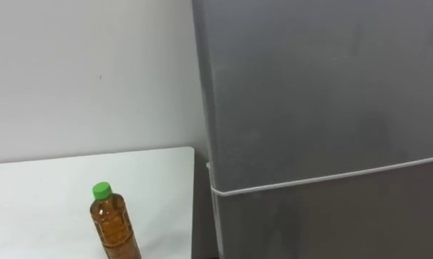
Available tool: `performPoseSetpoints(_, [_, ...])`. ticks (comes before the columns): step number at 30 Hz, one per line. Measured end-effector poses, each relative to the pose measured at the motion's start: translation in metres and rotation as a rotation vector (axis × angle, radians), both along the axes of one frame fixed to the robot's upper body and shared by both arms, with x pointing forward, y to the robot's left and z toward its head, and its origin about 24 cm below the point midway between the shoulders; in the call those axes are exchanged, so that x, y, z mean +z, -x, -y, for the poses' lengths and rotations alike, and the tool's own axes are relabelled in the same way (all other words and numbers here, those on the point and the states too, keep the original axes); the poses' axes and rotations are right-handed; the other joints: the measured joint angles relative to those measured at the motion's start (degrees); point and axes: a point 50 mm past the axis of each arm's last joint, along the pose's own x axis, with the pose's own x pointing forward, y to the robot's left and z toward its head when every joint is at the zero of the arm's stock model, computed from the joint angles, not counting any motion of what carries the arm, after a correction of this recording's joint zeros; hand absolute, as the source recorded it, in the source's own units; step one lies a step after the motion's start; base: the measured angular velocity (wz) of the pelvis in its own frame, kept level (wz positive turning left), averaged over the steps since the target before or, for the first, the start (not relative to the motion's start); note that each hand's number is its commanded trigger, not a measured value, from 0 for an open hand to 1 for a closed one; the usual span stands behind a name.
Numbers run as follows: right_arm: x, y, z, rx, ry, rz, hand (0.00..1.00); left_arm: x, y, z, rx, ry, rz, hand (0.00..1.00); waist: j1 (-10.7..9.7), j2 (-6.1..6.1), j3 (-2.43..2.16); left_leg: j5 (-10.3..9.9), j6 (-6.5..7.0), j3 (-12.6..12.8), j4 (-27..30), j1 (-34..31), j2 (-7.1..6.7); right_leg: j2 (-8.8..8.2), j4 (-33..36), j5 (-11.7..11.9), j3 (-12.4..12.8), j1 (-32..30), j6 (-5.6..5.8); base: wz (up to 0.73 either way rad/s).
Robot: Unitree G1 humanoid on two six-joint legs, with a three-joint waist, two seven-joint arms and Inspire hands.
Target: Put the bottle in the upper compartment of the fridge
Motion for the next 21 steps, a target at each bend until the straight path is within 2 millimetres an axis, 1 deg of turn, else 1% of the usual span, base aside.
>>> performPoseSetpoints(1, [0.000, 0.001, 0.000, -0.001, 0.003, 0.001, 0.00, 0.005, -0.007, -0.002, -0.001, -0.022, 0.033, 0.00, 0.2, 0.01, 0.00, 0.0, -0.02, 0.1, -0.1, 0.1, -0.01, 0.02, 0.0, 0.0, 0.1, 0.0, 0.00, -0.05])
performPoseSetpoints(3, [0.001, 0.003, 0.000, 0.003, 0.010, 0.006, 0.00, 0.027, -0.028, -0.013, 0.022, -0.106, 0.153, 0.00, 0.5, 0.09, -0.14, 0.1, -0.05, 0.0, -0.4, 0.4, 0.00, 0.04, 0.0, 0.0, -0.1, 0.2, 0.00, 0.00])
performPoseSetpoints(4, [0.001, 0.003, 0.000, 0.002, 0.011, 0.009, 0.00, 0.034, -0.033, -0.015, 0.028, -0.127, 0.188, 0.00, 0.5, 0.04, -0.18, 0.1, -0.05, 0.0, -0.2, 0.4, 0.00, 0.06, 0.0, 0.0, -0.1, 0.1, 0.01, 0.00])
performPoseSetpoints(5, [0.001, 0.003, -0.002, -0.002, 0.013, 0.016, 0.00, 0.050, -0.044, -0.019, 0.033, -0.171, 0.263, 0.00, 0.6, 0.37, -0.39, 0.1, -0.06, 0.0, 0.0, 0.3, 0.01, 0.11, -0.1, 0.0, -0.1, 0.1, 0.00, 0.00])
performPoseSetpoints(6, [0.001, 0.005, -0.002, -0.003, 0.016, 0.015, 0.00, 0.067, -0.055, -0.021, 0.028, -0.210, 0.344, 0.00, 0.6, -0.11, -0.22, 0.1, -0.06, -0.1, 0.1, 0.3, -0.20, 0.11, -0.2, 0.0, -0.1, 0.0, 0.00, 0.00])
performPoseSetpoints(7, [0.001, 0.006, -0.002, -0.003, 0.020, 0.013, 0.00, 0.076, -0.061, -0.021, 0.022, -0.229, 0.383, 0.00, 0.6, -0.11, -0.17, 0.1, -0.06, -0.2, 0.1, 0.3, -0.20, 0.10, -0.2, 0.0, 0.0, 0.1, 0.00, 0.00])
performPoseSetpoints(8, [0.001, 0.006, -0.003, 0.000, 0.026, 0.011, 0.00, 0.092, -0.074, -0.021, 0.007, -0.261, 0.462, 0.00, 0.7, 0.05, -0.32, 0.1, -0.06, -0.3, 0.1, 0.3, -0.21, 0.07, -0.2, 0.0, -0.1, 0.0, 0.00, 0.05])
performPoseSetpoints(9, [0.001, 0.004, -0.004, 0.012, 0.028, 0.017, 0.00, 0.109, -0.083, -0.021, -0.010, -0.292, 0.535, 0.00, 0.7, -0.25, -0.34, 0.1, -0.06, -0.6, 0.1, 0.3, -0.10, 0.05, -0.2, 0.0, -0.1, 0.0, 0.01, 0.06])
performPoseSetpoints(10, [0.001, 0.003, -0.005, 0.014, 0.027, 0.022, 0.00, 0.119, -0.087, -0.020, -0.021, -0.309, 0.571, 0.00, 0.6, 0.13, -0.31, 0.1, -0.06, -0.7, 0.1, 0.3, -0.10, 0.05, -0.2, 0.0, -0.1, 0.1, 0.01, 0.03])
performPoseSetpoints(12, [0.000, 0.001, -0.007, 0.023, 0.023, 0.027, 0.00, 0.152, -0.102, -0.015, -0.065, -0.363, 0.711, 0.00, 0.4, -0.07, -0.25, 0.1, -0.06, -0.8, 0.1, 0.4, -0.13, 0.06, -0.2, 0.0, 0.2, 0.1, 0.01, 0.00])
performPoseSetpoints(13, [0.000, 0.001, -0.007, 0.025, 0.024, 0.029, 0.00, 0.160, -0.105, -0.013, -0.071, -0.375, 0.744, 0.00, 0.4, -0.16, -0.16, 0.1, -0.06, -0.8, 0.1, 0.3, -0.15, 0.06, -0.2, 0.0, 0.4, 0.1, 0.01, -0.03])
performPoseSetpoints(15, [0.000, -0.001, -0.009, 0.025, 0.020, 0.034, 0.00, 0.190, -0.116, -0.006, -0.101, -0.423, 0.873, 0.00, 0.4, -0.24, 0.11, 0.1, -0.06, -0.8, 0.1, 0.2, -0.14, 0.13, -0.2, 0.0, 1.1, -0.1, 0.01, -0.04])
performPoseSetpoints(16, [0.000, -0.001, -0.009, 0.025, 0.018, 0.036, 0.00, 0.198, -0.118, -0.004, -0.109, -0.433, 0.904, 0.00, 0.2, -0.20, 0.22, 0.1, -0.06, -0.8, 0.2, 0.1, -0.13, 0.16, -0.2, 0.0, 1.2, -0.2, 0.01, 0.00])
performPoseSetpoints(17, [0.000, -0.003, -0.009, 0.027, 0.015, 0.037, 0.00, 0.210, -0.121, 0.000, -0.123, -0.447, 0.960, 0.00, 0.0, -0.21, 0.30, 0.1, -0.05, -0.9, 0.3, -0.1, -0.13, 0.16, -0.2, 0.0, 1.2, -0.2, 0.01, 0.00])
performPoseSetpoints(18, [0.000, -0.004, -0.009, 0.028, 0.014, 0.040, 0.00, 0.222, -0.125, 0.005, -0.139, -0.456, 1.013, 0.00, -0.8, -0.29, 0.36, 0.1, -0.05, -1.1, 0.3, -0.4, -0.15, 0.16, -0.2, 0.0, 1.2, -0.3, 0.01, 0.05])
performPoseSetpoints(19, [-0.001, -0.006, -0.009, 0.029, 0.014, 0.044, 0.00, 0.227, -0.125, 0.007, -0.147, -0.461, 1.038, 0.00, -1.1, -0.25, 0.34, 0.1, -0.05, -1.1, 0.3, -0.6, -0.16, 0.16, -0.1, 0.0, 1.2, -0.4, 0.01, 0.03])
performPoseSetpoints(21, [-0.001, -0.009, -0.011, 0.032, 0.007, 0.051, 0.00, 0.246, -0.131, 0.016, -0.185, -0.474, 1.128, 0.00, -1.6, -0.39, 0.42, 0.1, -0.05, -1.2, 0.3, -0.7, -0.12, 0.20, -0.1, 0.0, 1.3, -0.3, 0.01, 0.00])
